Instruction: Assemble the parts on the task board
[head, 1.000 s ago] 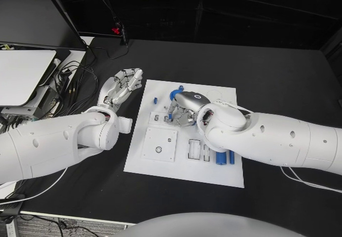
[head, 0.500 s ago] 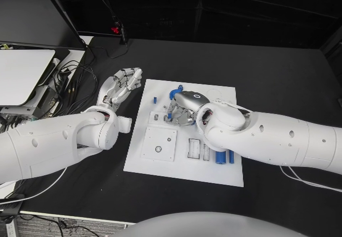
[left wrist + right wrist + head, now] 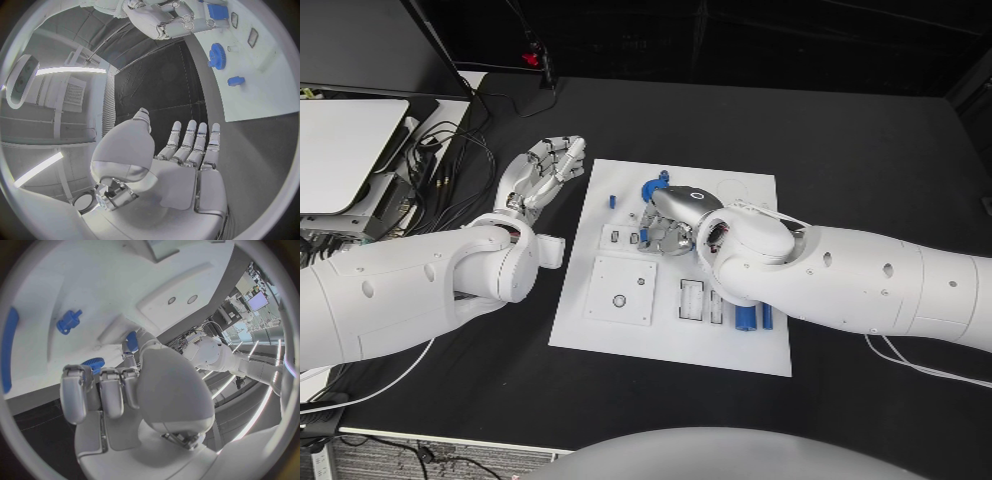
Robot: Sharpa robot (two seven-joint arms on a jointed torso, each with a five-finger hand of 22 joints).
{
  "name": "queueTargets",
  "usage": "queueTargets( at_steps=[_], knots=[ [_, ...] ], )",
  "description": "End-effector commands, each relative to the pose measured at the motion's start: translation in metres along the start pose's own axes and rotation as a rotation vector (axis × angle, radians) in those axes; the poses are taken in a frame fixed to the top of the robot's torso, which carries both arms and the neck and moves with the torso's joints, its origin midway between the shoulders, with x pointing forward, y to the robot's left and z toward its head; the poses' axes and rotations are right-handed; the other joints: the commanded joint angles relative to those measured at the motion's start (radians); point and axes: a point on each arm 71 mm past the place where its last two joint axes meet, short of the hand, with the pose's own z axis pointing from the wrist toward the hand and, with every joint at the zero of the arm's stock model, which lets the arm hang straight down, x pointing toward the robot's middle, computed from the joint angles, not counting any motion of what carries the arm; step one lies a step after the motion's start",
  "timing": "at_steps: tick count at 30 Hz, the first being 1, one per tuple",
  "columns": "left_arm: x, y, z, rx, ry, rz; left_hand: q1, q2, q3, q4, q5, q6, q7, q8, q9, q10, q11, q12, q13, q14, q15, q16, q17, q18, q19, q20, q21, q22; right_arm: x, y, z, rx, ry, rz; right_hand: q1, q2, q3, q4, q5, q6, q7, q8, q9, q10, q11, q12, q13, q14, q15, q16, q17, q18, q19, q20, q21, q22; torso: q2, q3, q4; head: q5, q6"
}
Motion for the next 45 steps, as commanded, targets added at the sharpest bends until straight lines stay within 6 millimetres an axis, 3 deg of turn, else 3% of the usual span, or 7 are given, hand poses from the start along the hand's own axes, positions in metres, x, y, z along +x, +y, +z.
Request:
queueTargets(
  at_steps=[1, 18, 31, 35, 38, 42, 45],
  knots=[
    [0.001, -0.018, -0.002, 0.239, 0.008, -0.001, 0.012, 0.000, -0.007, 0.000, 0.005, 0.008, 0.160, 0.005, -0.001, 0.009, 0.000, 0.004, 0.000, 0.003, 0.004, 0.003, 0.001, 0.004, -0.008, 0.000, 0.004, 0.001, 0.002, -0.001, 0.000, 0.011, 0.029, -0.021, -0.006, -0.012, -0.016, 0.001, 0.013, -0.021, 0.005, -0.008, 0.000, 0.104, 0.011, 0.003, 0.263, 0.104, 0.010, 0.002, 0.264, 0.010, 0.062, 0.011, -0.008, 0.222, 0.000, -0.0004, 0.0003, -0.001, -0.001],
    [0.001, -0.017, -0.002, 0.238, 0.009, -0.002, 0.012, 0.000, -0.007, 0.000, 0.005, 0.008, 0.160, 0.005, -0.001, 0.009, 0.000, 0.004, 0.000, 0.003, 0.004, 0.003, 0.001, 0.004, -0.008, 0.000, 0.004, 0.001, 0.002, 0.000, 0.000, -0.002, 0.021, -0.024, -0.033, -0.040, -0.095, 0.024, 0.024, -0.066, 0.019, -0.006, 0.001, 0.104, 0.024, 0.003, 0.263, 0.104, 0.022, 0.002, 0.264, 0.013, 0.055, 0.025, -0.017, 0.216, 0.000, -0.0002, 0.0001, -0.003, -0.004],
    [0.002, -0.017, -0.001, 0.235, 0.020, -0.012, 0.015, 0.000, -0.016, 0.001, 0.008, 0.003, 0.160, 0.003, -0.005, 0.007, 0.000, 0.003, -0.001, 0.002, 0.004, 0.003, 0.000, 0.005, -0.007, 0.000, 0.007, 0.002, -0.011, 0.004, -0.003, -0.085, -0.151, 0.016, -0.131, -0.109, -0.153, 0.032, -0.087, -0.156, 0.039, -0.009, -0.002, 0.104, 0.040, 0.003, 0.263, 0.104, 0.037, 0.002, 0.264, 0.016, 0.048, 0.039, -0.026, 0.210, -0.001, 0.0005, -0.0006, 0.000, -0.006],
    [-0.002, -0.017, -0.003, 0.229, 0.023, -0.005, 0.019, -0.001, -0.020, 0.000, 0.010, -0.001, 0.160, 0.003, -0.007, 0.004, 0.000, 0.003, -0.001, 0.003, 0.004, 0.003, 0.000, 0.006, 0.013, 0.000, 0.024, 0.012, -0.023, 0.004, -0.012, -0.166, -0.289, 0.079, -0.140, -0.109, -0.148, 0.031, -0.088, -0.169, 0.043, -0.008, -0.002, 0.104, 0.044, 0.003, 0.263, 0.104, 0.041, 0.002, 0.264, 0.015, 0.050, 0.042, -0.024, 0.211, -0.001, 0.0020, -0.0016, -0.002, -0.004],
    [-0.005, -0.019, -0.005, 0.230, 0.037, 0.018, 0.028, 0.002, -0.035, 0.001, 0.010, -0.007, 0.159, 0.006, -0.009, 0.029, -0.004, 0.018, 0.001, 0.039, -0.004, 0.019, 0.002, 0.020, 0.132, -0.001, 0.116, 0.059, -0.033, -0.001, -0.023, -0.230, -0.376, 0.127, -0.155, -0.098, -0.134, 0.031, -0.073, -0.171, 0.044, -0.004, 0.001, 0.104, 0.045, 0.003, 0.263, 0.104, 0.044, 0.002, 0.264, 0.015, 0.051, 0.045, -0.023, 0.212, -0.002, 0.0010, 0.0000, -0.004, -0.001],
    [-0.012, -0.027, -0.003, 0.231, 0.078, 0.071, 0.031, 0.010, -0.063, 0.001, 0.010, -0.024, 0.151, 0.012, -0.010, 0.144, -0.023, 0.079, 0.018, 0.202, -0.039, 0.084, 0.023, 0.060, 0.248, -0.006, 0.202, 0.094, -0.054, -0.014, -0.034, -0.266, -0.434, 0.220, -0.154, -0.047, -0.102, 0.029, -0.027, -0.142, 0.036, 0.011, 0.008, 0.104, 0.040, 0.003, 0.263, 0.104, 0.042, 0.002, 0.264, 0.016, 0.049, 0.046, -0.025, 0.211, -0.003, 0.0000, -0.0009, -0.001, 0.001],
    [-0.015, -0.034, 0.000, 0.221, 0.109, 0.107, 0.024, 0.010, -0.087, 0.001, 0.008, -0.075, 0.111, 0.012, -0.008, 0.223, -0.046, 0.117, 0.037, 0.291, -0.066, 0.115, 0.040, 0.082, 0.300, -0.009, 0.252, 0.116, -0.065, -0.026, -0.039, -0.235, -0.438, 0.318, -0.153, -0.034, -0.096, 0.028, -0.012, -0.118, 0.026, 0.021, 0.013, 0.104, 0.031, 0.003, 0.263, 0.104, 0.035, 0.002, 0.264, 0.015, 0.051, 0.042, -0.023, 0.213, -0.006, 0.0016, -0.0027, 0.003, 0.000]
  ],
)
